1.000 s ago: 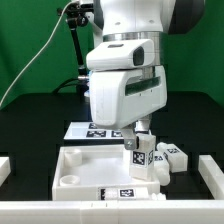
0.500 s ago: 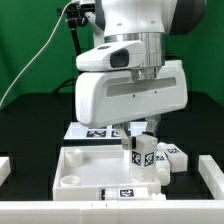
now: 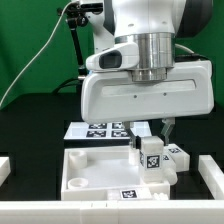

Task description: Assemble one leg

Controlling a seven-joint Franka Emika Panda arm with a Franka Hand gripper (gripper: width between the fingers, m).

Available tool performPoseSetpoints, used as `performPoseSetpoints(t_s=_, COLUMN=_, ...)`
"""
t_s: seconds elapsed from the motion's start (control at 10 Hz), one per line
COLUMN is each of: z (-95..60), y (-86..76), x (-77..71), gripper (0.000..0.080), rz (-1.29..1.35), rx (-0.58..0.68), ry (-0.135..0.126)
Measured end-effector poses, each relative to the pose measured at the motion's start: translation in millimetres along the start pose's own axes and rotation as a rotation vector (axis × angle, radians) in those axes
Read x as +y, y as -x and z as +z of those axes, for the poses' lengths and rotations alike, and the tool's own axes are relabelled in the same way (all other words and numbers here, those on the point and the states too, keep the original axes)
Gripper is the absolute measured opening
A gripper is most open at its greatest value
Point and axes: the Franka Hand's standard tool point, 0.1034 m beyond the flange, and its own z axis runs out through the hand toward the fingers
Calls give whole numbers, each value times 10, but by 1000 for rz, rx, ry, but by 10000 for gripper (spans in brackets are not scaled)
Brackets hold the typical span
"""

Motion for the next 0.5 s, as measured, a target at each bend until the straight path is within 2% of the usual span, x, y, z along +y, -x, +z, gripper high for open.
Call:
performPoseSetpoints(t_s=0.3, z=-2, y=-7, x=-3, gripper=288, rz=155, rx=-7, ry=-18)
performPoseSetpoints(t_s=0.4, z=0, y=-6, x=-2, gripper=382, rz=139, rx=-7, ry=-18)
performPoseSetpoints(t_s=0.5, z=0, y=-6, x=-4, gripper=521, rz=107, rx=-7, ry=-19)
